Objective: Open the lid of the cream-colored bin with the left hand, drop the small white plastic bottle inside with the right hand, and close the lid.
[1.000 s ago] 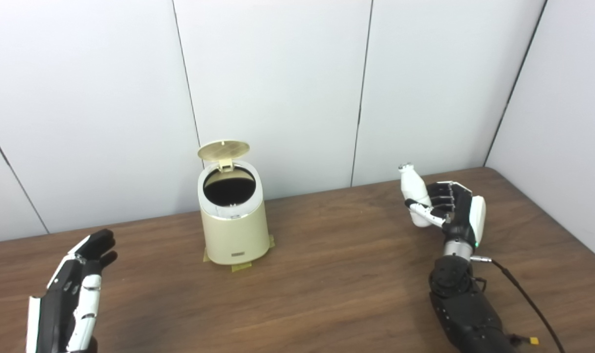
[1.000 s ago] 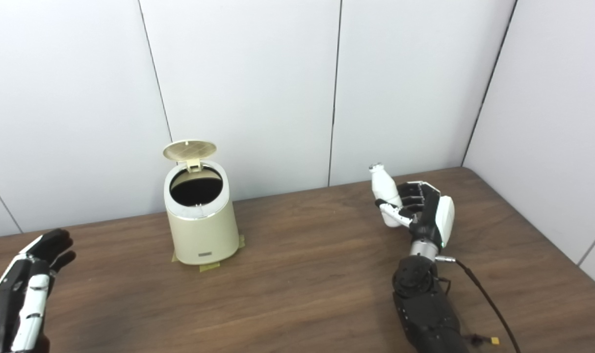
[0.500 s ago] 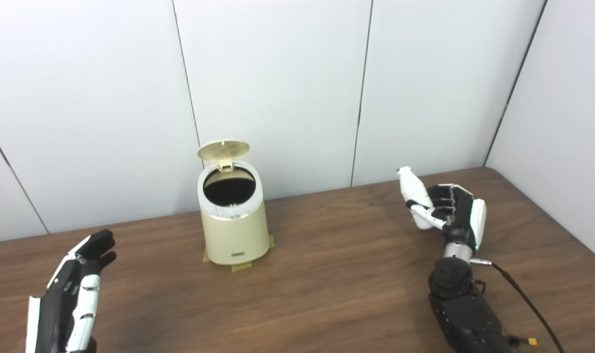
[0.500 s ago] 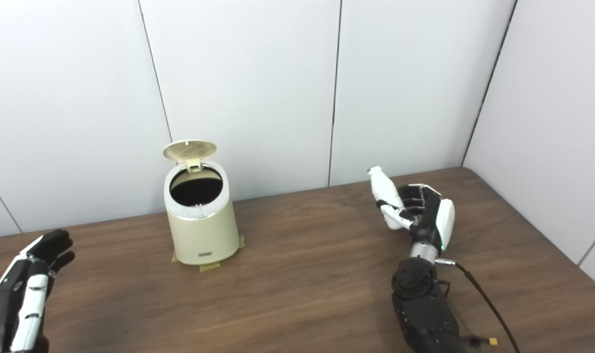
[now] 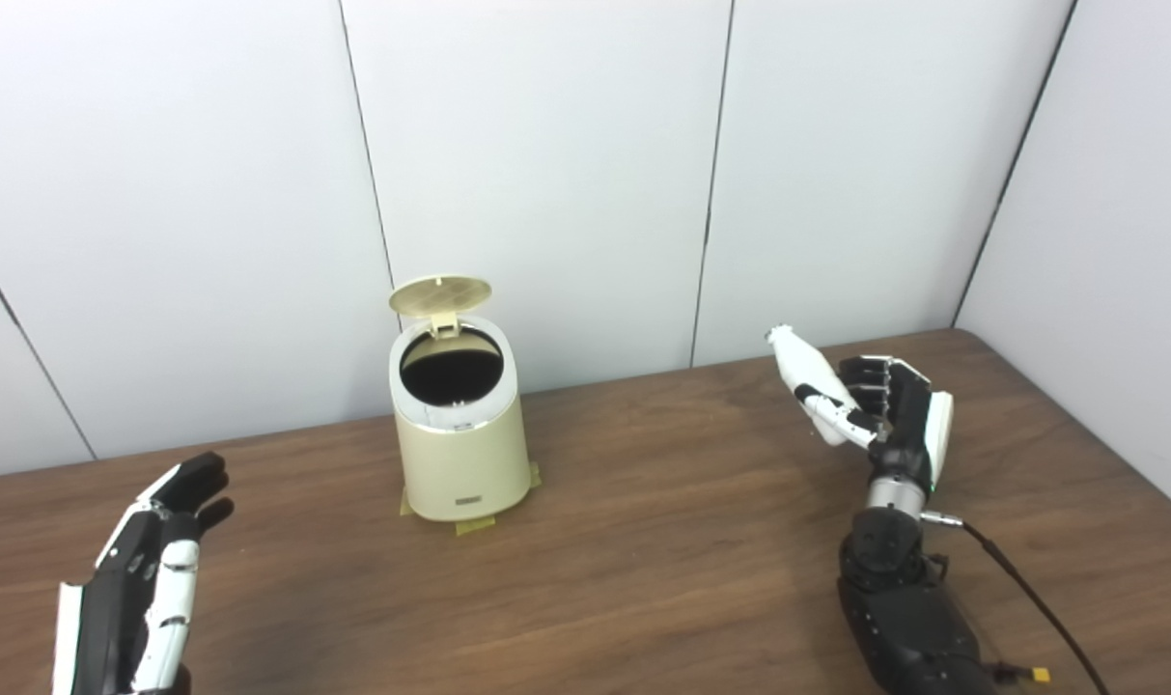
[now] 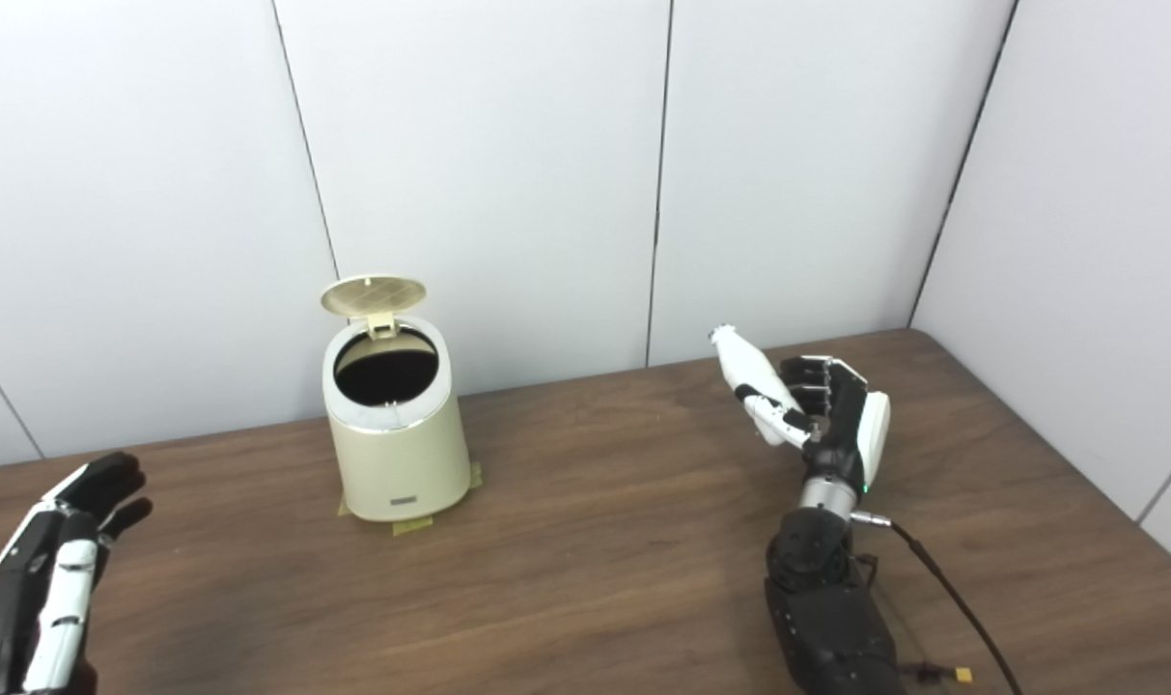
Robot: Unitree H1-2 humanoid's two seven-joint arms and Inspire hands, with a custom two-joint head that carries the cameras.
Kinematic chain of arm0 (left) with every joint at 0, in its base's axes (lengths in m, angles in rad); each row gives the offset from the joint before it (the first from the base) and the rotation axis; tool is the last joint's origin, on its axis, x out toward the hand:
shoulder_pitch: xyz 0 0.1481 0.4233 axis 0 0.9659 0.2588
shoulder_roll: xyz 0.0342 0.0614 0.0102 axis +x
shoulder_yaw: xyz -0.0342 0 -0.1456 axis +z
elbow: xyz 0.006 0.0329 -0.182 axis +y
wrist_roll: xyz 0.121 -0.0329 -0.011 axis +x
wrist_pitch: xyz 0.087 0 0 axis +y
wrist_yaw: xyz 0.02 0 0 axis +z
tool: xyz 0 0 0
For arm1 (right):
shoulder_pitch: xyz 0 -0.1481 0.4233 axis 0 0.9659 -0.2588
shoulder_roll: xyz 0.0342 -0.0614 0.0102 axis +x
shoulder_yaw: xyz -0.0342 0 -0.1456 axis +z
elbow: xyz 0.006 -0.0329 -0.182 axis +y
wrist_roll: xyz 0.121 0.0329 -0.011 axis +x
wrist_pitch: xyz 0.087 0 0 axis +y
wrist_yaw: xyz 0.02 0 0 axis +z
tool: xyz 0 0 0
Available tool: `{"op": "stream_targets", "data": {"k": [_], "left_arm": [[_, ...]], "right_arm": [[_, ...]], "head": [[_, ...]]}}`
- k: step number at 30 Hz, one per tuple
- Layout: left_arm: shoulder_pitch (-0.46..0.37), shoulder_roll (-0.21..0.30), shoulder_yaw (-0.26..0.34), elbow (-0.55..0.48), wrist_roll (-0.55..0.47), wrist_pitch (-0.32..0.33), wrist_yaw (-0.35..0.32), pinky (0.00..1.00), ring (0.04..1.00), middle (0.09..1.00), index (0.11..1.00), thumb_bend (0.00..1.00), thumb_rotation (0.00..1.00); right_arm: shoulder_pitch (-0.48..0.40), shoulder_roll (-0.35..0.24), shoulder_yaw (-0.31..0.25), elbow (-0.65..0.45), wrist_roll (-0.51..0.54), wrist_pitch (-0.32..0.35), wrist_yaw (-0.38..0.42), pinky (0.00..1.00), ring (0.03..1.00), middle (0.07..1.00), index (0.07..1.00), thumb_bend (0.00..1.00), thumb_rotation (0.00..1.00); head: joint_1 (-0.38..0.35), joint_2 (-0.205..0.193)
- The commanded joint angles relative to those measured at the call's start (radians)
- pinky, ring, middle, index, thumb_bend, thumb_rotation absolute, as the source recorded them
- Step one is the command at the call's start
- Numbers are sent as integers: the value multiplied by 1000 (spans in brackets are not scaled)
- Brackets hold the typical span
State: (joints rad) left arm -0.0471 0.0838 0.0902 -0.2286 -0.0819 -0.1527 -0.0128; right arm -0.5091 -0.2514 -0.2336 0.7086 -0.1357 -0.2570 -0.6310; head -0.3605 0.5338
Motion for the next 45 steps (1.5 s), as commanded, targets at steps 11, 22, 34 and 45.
{"op": "stream_targets", "data": {"k": [11, 22, 34, 45], "left_arm": [[-26, 5, -3, -27, 6, -31, -5, 815, 840, 829, 796, 253, 636], [-26, 6, -1, -30, 10, -27, -2, 797, 835, 825, 789, 259, 620], [-28, 8, -3, -33, 13, -17, -3, 819, 846, 831, 796, 274, 642], [-34, 7, -4, -23, 16, -35, -3, 797, 836, 826, 794, 249, 636]], "right_arm": [[-43, -1, -13, -42, 3, -92, -17, 447, 462, 523, 454, 515, 0], [-42, 25, -35, -101, 40, -112, -2, 415, 445, 538, 459, 513, 0], [-44, 55, -52, -204, 53, -73, 17, 389, 425, 518, 491, 515, 0], [-49, 74, -54, -266, 48, -39, 15, 417, 461, 516, 462, 517, 0]], "head": [[0, 1], [-2, 1], [-1, -1], [0, -4]]}}
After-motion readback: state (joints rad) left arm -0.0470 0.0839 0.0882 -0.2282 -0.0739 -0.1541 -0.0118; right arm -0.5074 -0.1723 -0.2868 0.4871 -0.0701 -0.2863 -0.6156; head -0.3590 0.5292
